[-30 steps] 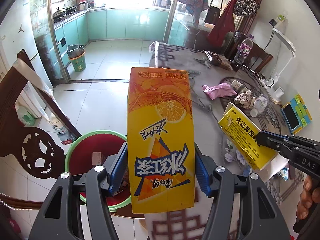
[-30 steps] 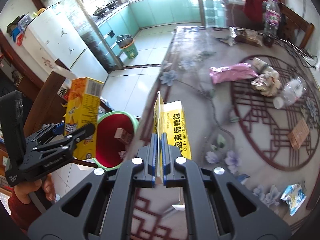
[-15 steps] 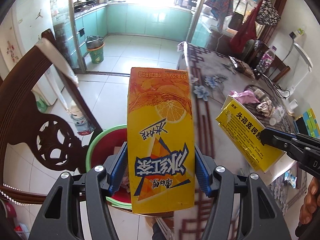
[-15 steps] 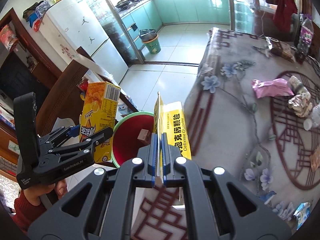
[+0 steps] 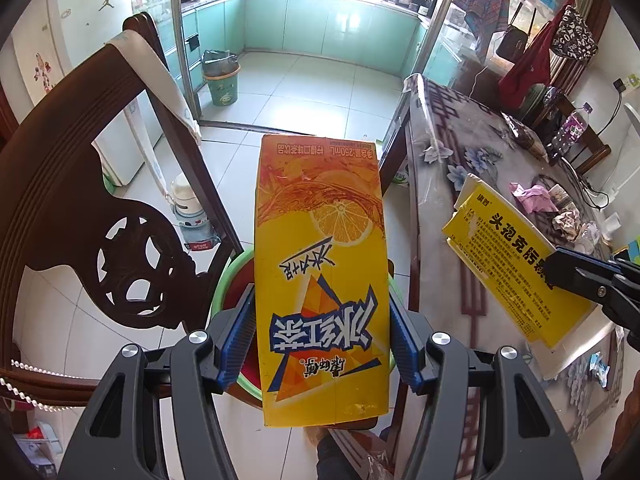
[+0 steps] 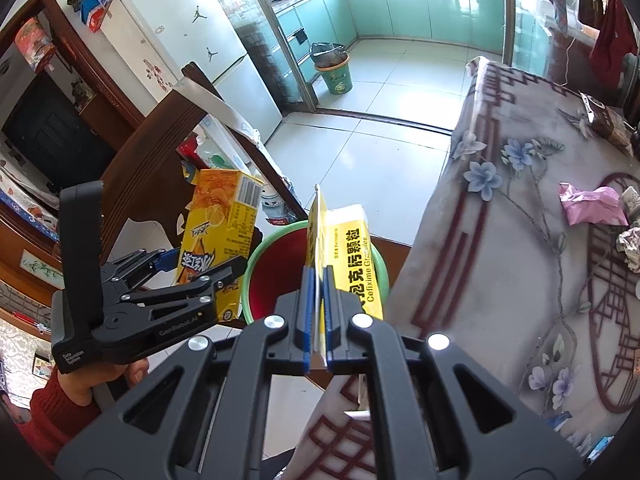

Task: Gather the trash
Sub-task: 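Carry the iced tea carton and yellow packet over the red bucket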

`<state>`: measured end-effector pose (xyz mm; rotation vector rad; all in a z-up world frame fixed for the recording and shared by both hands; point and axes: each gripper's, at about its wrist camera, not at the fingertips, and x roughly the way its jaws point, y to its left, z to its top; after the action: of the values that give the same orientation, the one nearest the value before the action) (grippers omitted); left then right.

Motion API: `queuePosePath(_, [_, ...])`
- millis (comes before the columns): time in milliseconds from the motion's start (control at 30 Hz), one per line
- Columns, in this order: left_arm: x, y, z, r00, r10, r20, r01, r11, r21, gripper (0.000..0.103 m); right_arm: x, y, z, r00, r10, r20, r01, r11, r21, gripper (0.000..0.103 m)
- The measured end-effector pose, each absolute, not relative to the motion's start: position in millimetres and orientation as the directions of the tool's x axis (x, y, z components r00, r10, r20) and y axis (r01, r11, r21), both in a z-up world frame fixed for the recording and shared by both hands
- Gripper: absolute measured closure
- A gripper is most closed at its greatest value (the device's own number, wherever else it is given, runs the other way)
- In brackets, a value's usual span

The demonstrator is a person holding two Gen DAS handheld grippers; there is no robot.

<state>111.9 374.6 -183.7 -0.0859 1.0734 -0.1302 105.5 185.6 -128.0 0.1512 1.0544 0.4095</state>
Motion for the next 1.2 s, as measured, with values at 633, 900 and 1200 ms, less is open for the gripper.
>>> queuePosePath(633, [138,410,-216,0.413,-0.115,-0.903,-0.004,0.992,-0.128,0.045,132,226,-150,0.328,0.407,-0.852,-0.337,0.894,0.297,0.098])
queuePosePath(900, [137,434,-222,0.417,-0.117,-0.901,-0.112,0.977,-0.179,0.045,145,250,-171,0.224,0.379,-0.898,-0.406,0.874,0.268,0.098])
queuePosePath(1200, [140,435,-217,0.425,-0.097,-0.900,-0.097,0.984,-0.152,0.045,150,260,-181,0.228,0.393,-0.891,-0.423,0.864,0.273,0.098])
